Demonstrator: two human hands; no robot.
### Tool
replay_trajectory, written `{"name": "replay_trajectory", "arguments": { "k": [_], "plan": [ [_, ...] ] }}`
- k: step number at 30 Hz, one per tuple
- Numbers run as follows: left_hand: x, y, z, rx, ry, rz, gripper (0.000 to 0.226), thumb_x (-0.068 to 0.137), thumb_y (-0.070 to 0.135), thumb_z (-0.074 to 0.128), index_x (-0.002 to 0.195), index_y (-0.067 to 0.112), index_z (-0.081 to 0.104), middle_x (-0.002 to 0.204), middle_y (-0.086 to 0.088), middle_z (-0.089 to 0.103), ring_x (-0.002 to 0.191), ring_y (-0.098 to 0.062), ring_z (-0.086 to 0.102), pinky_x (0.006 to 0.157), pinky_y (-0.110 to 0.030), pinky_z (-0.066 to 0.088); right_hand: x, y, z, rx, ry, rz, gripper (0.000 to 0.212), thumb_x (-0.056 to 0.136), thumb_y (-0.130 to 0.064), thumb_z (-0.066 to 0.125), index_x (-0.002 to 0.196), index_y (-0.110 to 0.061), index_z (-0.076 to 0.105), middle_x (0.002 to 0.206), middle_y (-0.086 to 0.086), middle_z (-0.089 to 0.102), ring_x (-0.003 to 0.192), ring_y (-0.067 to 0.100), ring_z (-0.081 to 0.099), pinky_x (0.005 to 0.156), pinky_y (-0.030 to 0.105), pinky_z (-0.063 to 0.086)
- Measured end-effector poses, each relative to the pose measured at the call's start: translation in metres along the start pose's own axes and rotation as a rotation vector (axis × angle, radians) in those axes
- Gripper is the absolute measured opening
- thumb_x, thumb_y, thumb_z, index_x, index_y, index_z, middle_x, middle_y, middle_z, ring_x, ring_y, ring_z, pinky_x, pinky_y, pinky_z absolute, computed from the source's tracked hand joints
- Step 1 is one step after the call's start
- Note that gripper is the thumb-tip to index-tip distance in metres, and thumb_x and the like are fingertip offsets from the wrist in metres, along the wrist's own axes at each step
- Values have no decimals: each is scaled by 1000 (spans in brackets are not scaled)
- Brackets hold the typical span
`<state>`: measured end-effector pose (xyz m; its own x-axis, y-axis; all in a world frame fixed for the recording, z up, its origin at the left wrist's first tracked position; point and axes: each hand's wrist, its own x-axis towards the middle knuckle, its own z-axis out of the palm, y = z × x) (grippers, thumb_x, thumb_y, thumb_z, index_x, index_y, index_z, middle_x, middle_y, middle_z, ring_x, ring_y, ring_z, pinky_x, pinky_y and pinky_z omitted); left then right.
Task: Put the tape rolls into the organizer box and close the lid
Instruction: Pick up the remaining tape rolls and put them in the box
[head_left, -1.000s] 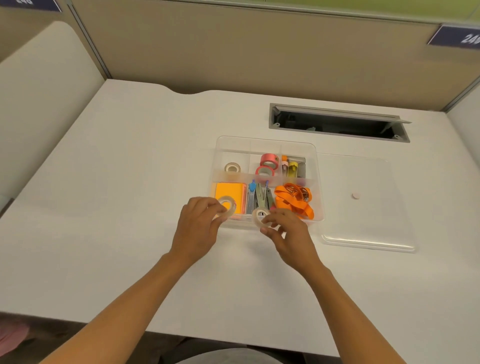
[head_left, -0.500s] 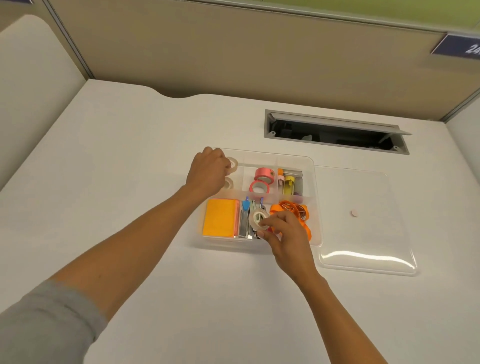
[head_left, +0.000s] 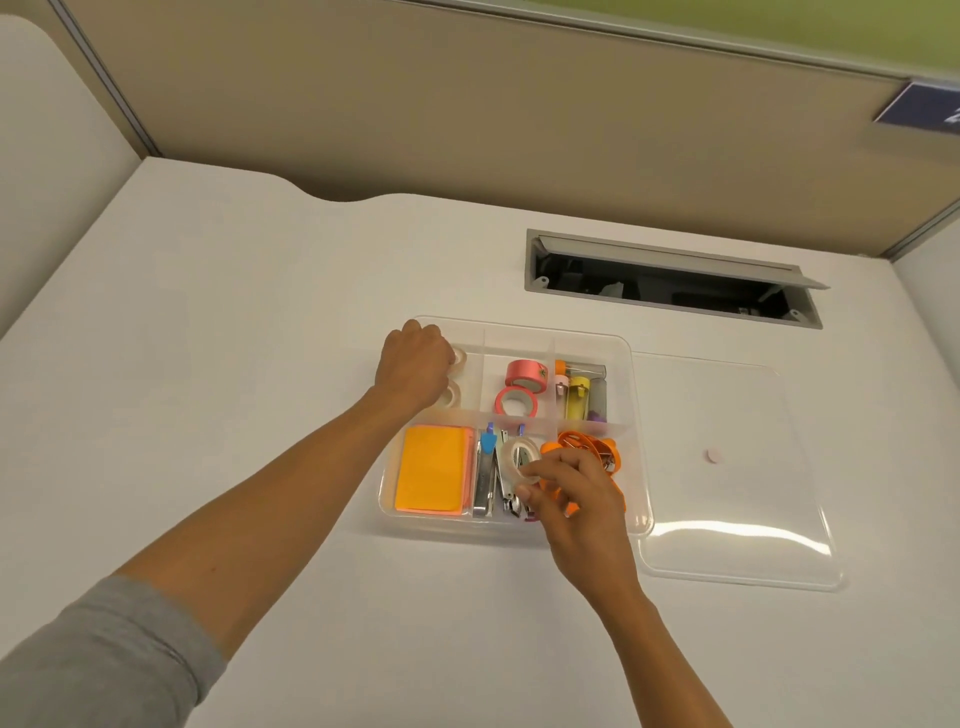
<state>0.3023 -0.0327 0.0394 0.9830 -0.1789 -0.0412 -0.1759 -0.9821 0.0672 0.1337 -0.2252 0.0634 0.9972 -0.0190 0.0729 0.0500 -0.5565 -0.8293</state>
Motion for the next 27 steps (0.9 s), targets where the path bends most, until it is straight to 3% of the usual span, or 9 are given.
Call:
{"name": "replay_trajectory", "arguments": {
  "k": [7,11,16,20,27],
  "plan": [
    [-20,-18,1,-516,257,-185,28,89,12,61,117,13,66,113,-10,59,102,-25,56,77,-28,46,41,-1,11,-122,-42,-41,18,85,-12,69,103,-13,73,95,-3,55,88,11,52,73,8,36],
    [-41,-21,7,-688,258,-319,31,92,17,59,122,12,61,123,-11,54,102,-24,59,84,-29,49,89,-5,24,-264,-123,-156,15,88,-12,65,101,-11,73,98,5,63,94,17,50,74,27,37],
    [-46,-27,7,-761,232,-348,33,91,16,61,123,11,61,123,-13,59,97,-26,62,86,-31,49,143,-14,47,-514,-198,-297,16,88,-13,65,102,-13,71,93,8,63,90,26,53,66,37,44],
    [-48,-22,9,-773,267,-365,32,92,15,59,124,10,60,125,-11,59,103,-26,60,92,-34,50,168,-17,63,-771,-334,-384,23,83,-9,66,105,-14,70,96,9,64,90,29,52,68,39,43],
    [-52,-16,19,-790,334,-366,32,94,13,53,125,9,59,125,-10,56,107,-22,57,87,-19,42,183,-20,82,-892,-404,-317,18,82,-12,64,96,-19,74,92,6,65,86,25,53,69,35,42]
  ]
}}
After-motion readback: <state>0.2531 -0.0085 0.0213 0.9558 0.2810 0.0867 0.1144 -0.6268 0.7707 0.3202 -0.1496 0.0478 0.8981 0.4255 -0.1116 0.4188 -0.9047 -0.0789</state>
